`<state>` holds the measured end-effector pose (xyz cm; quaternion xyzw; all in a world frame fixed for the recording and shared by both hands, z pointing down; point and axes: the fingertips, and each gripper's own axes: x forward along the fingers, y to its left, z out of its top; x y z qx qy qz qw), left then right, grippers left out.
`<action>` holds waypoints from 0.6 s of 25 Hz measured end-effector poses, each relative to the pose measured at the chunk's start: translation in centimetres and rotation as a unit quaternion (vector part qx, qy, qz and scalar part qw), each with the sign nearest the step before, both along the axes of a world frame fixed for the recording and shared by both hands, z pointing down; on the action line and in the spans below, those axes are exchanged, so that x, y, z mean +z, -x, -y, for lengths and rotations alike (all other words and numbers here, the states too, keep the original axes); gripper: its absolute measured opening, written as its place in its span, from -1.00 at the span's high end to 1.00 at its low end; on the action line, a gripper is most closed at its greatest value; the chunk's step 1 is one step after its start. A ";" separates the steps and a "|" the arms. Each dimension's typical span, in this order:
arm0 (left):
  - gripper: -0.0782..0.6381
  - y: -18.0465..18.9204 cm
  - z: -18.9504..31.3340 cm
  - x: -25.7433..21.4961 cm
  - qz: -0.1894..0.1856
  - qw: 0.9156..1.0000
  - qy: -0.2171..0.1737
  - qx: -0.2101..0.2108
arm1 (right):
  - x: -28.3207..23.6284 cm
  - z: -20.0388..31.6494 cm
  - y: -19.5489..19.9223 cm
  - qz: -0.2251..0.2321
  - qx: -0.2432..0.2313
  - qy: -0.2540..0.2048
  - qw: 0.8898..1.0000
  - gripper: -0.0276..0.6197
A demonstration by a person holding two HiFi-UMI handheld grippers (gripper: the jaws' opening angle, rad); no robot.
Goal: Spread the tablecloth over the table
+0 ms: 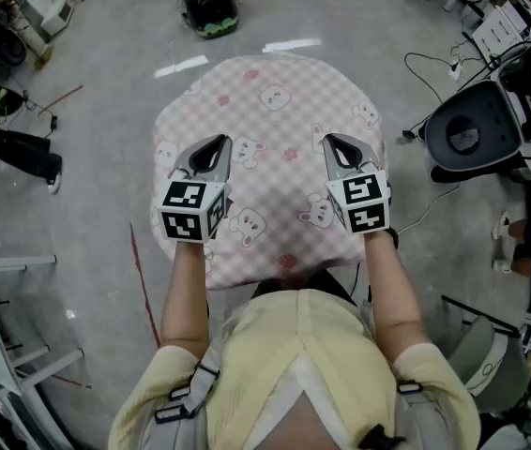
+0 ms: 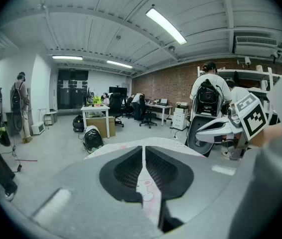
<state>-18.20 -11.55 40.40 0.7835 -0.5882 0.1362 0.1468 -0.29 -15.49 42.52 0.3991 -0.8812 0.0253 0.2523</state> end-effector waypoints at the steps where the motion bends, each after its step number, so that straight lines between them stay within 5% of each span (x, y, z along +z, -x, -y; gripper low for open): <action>1: 0.71 0.1 -0.2 0.0 0.001 1.000 -0.001 -0.002 | 0.0 -0.1 0.0 0.002 0.000 0.000 1.000 0.90; 15: 0.76 0.2 -2.8 0.8 0.001 1.000 0.014 -0.022 | -0.1 -2.2 -0.1 0.062 -0.001 0.039 0.997 0.90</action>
